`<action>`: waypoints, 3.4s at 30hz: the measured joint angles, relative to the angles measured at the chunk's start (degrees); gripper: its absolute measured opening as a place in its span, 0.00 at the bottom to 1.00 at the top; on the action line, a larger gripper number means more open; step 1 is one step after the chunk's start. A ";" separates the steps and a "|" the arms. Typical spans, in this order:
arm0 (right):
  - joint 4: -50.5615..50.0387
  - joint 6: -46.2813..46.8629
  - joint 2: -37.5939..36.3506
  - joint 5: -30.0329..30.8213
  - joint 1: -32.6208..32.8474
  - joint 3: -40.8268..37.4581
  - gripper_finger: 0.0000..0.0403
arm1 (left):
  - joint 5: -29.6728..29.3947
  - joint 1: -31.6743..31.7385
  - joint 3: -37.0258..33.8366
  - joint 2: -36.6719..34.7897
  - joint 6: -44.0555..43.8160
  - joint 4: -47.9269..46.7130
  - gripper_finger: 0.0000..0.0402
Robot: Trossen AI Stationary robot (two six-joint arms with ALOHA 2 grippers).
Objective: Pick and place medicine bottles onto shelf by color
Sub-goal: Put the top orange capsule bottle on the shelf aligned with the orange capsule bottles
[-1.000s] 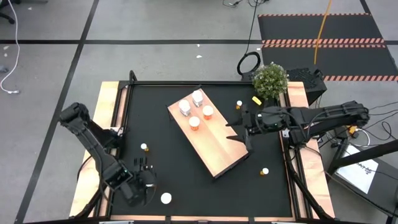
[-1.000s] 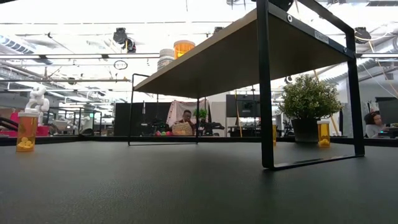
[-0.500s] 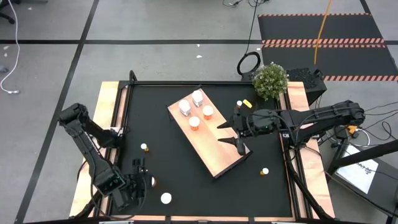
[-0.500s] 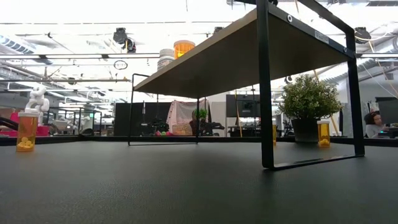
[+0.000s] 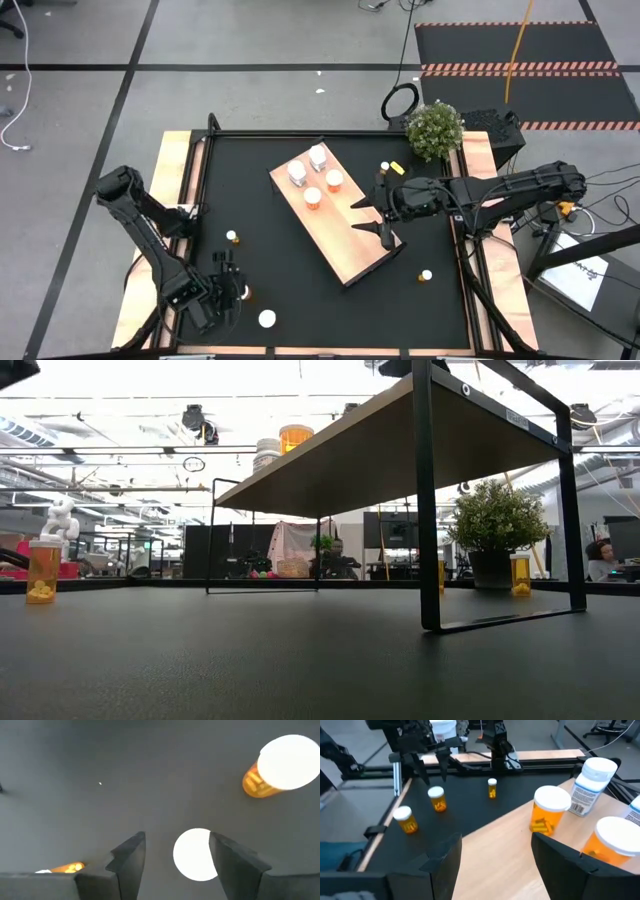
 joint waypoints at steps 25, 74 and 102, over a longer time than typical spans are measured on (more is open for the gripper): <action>-13.11 -4.06 -4.26 0.33 -0.15 0.00 0.58 | 6.98 5.84 -0.39 0.09 4.93 12.76 0.65; -2.18 -4.58 -4.31 0.33 -0.13 -3.76 0.58 | 7.58 1.48 -8.36 0.37 -3.52 10.08 0.53; 18.15 -8.38 7.90 6.14 -0.15 -2.75 0.58 | 6.20 22.10 23.88 0.20 37.10 -2.85 0.53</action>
